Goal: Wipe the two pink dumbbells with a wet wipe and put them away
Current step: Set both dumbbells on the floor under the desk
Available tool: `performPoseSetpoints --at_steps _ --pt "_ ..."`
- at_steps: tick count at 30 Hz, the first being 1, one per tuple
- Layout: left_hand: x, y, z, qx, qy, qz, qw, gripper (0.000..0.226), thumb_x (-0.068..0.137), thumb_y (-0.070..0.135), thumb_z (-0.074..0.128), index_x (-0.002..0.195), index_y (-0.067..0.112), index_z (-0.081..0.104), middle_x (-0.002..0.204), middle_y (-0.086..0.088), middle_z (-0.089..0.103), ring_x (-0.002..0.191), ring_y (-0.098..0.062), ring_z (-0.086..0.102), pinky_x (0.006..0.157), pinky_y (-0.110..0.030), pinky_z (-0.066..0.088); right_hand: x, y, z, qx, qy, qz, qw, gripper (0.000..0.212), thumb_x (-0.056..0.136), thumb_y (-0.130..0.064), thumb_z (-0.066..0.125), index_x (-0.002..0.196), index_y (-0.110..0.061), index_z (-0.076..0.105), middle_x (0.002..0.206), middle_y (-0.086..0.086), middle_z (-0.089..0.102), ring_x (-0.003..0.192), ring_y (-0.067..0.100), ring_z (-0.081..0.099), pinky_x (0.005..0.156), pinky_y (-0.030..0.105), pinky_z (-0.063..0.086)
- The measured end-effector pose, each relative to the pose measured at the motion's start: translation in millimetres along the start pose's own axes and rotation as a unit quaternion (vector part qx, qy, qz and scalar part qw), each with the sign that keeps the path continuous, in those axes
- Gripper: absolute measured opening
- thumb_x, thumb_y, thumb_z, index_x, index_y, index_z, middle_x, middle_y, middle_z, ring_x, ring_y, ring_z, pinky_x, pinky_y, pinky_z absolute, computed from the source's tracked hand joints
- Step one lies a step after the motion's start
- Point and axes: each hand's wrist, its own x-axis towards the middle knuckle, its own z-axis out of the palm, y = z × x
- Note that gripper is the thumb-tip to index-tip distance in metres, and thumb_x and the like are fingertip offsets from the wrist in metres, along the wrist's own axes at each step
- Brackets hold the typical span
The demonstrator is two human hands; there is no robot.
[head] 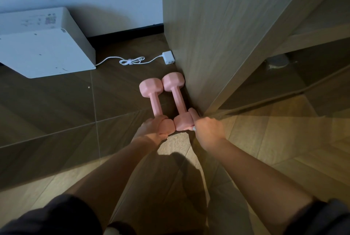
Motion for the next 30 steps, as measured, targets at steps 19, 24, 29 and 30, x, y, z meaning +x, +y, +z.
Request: performPoseSetpoints --at_steps 19,24,29,30 --pt "5 0 -1 0.019 -0.007 0.011 1.000 0.063 0.086 0.021 0.075 0.140 0.029 0.045 0.134 -0.009 0.056 0.121 -0.028 0.056 0.102 -0.042 0.047 11 11 5 0.002 0.038 -0.057 0.998 0.064 0.100 -0.017 0.053 0.153 -0.024 0.017 0.103 0.006 0.067 0.089 0.024 0.070 0.075 0.035 0.056" --pt "7 0 0 0.023 0.000 0.013 1.000 0.062 0.087 0.020 0.073 0.141 0.028 0.044 0.133 -0.011 0.055 0.120 -0.029 0.056 0.101 -0.042 0.047 10 12 4 -0.002 0.033 -0.061 0.998 0.062 0.100 -0.017 0.053 0.152 -0.024 0.019 0.104 0.006 0.067 0.089 0.024 0.070 0.076 0.035 0.057" --pt "5 -1 2 0.028 -0.001 0.017 0.999 0.062 0.087 0.021 0.073 0.142 0.029 0.043 0.132 -0.010 0.055 0.116 -0.027 0.057 0.095 -0.037 0.048 7 9 5 0.009 0.027 -0.040 0.999 0.063 0.101 -0.014 0.051 0.152 -0.025 0.018 0.106 0.007 0.068 0.090 0.025 0.070 0.074 0.036 0.056" --pt "4 -1 2 0.028 -0.001 0.018 0.999 0.062 0.087 0.022 0.073 0.141 0.030 0.043 0.131 -0.010 0.055 0.115 -0.026 0.057 0.094 -0.036 0.048 7 9 4 0.006 0.025 -0.037 0.999 0.062 0.101 -0.013 0.050 0.152 -0.024 0.017 0.106 0.007 0.068 0.091 0.025 0.070 0.073 0.035 0.056"
